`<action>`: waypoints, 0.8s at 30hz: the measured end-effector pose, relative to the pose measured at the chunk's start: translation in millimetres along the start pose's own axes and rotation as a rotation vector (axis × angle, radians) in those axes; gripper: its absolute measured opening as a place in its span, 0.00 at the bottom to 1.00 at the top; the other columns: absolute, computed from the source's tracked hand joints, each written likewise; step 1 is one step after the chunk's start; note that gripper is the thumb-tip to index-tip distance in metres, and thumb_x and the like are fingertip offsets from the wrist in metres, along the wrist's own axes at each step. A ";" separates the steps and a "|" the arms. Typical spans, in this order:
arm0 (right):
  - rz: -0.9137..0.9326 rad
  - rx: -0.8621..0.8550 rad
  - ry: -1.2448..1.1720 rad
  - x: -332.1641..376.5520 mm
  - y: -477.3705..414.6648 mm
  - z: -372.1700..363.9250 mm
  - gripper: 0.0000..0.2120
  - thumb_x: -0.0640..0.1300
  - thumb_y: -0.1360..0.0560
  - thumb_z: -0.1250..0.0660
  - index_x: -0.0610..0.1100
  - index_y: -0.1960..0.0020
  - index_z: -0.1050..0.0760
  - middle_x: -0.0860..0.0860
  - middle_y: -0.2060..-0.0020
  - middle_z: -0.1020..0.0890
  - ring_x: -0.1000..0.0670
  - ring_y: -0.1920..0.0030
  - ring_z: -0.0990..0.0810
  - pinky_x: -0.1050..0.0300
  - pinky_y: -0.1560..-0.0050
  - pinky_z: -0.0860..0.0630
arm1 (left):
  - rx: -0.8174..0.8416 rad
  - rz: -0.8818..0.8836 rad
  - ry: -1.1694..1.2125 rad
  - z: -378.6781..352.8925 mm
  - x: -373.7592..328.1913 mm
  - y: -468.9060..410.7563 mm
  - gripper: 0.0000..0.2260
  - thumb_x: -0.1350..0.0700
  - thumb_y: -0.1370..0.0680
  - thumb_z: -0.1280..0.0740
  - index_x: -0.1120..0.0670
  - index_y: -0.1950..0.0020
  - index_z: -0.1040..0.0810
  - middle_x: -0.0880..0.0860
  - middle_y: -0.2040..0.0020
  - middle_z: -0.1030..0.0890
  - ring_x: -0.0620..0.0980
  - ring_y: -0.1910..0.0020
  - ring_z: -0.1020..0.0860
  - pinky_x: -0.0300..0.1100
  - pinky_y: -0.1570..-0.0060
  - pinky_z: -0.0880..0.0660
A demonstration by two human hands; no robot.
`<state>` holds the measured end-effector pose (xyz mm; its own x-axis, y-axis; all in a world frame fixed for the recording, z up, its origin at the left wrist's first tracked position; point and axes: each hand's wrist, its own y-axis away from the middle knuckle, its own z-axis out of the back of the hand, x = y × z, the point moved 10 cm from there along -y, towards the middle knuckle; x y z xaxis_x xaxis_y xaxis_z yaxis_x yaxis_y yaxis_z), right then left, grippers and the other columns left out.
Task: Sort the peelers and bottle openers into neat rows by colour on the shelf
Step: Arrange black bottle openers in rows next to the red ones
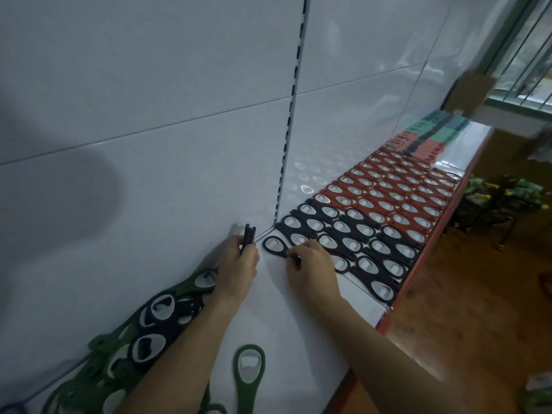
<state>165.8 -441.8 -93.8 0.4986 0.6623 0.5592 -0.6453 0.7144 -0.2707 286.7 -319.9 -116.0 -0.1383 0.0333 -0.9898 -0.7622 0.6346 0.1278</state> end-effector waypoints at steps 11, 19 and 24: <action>-0.017 0.018 0.004 -4.6 -8.2 -6.7 0.10 0.37 0.23 0.35 0.45 0.48 0.15 0.50 0.55 0.23 0.51 0.56 0.26 0.58 0.55 0.28 | 0.002 0.021 -0.184 -3.4 9.0 -3.1 0.08 0.55 0.18 0.36 0.58 0.49 0.23 0.52 0.58 0.17 0.52 0.65 0.16 0.40 0.71 0.31; -0.051 0.012 -0.006 -8.2 -16.1 -7.3 0.10 0.39 0.22 0.34 0.46 0.46 0.16 0.50 0.52 0.22 0.49 0.52 0.23 0.54 0.50 0.25 | -0.021 0.029 -0.176 0.5 10.5 -3.9 0.06 0.55 0.19 0.35 0.55 0.47 0.20 0.51 0.59 0.17 0.51 0.57 0.14 0.43 0.67 0.25; -0.078 0.000 -0.013 -11.0 -19.4 -8.5 0.09 0.40 0.23 0.34 0.47 0.50 0.16 0.50 0.53 0.22 0.49 0.53 0.23 0.52 0.52 0.24 | -0.035 0.024 -0.173 1.0 10.3 -4.5 0.06 0.56 0.19 0.35 0.56 0.47 0.19 0.53 0.59 0.16 0.49 0.59 0.15 0.42 0.68 0.25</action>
<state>177.7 -461.0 -101.4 0.5398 0.6012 0.5892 -0.6046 0.7639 -0.2256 289.3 -321.6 -126.8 -0.0486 0.1823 -0.9820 -0.7818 0.6049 0.1510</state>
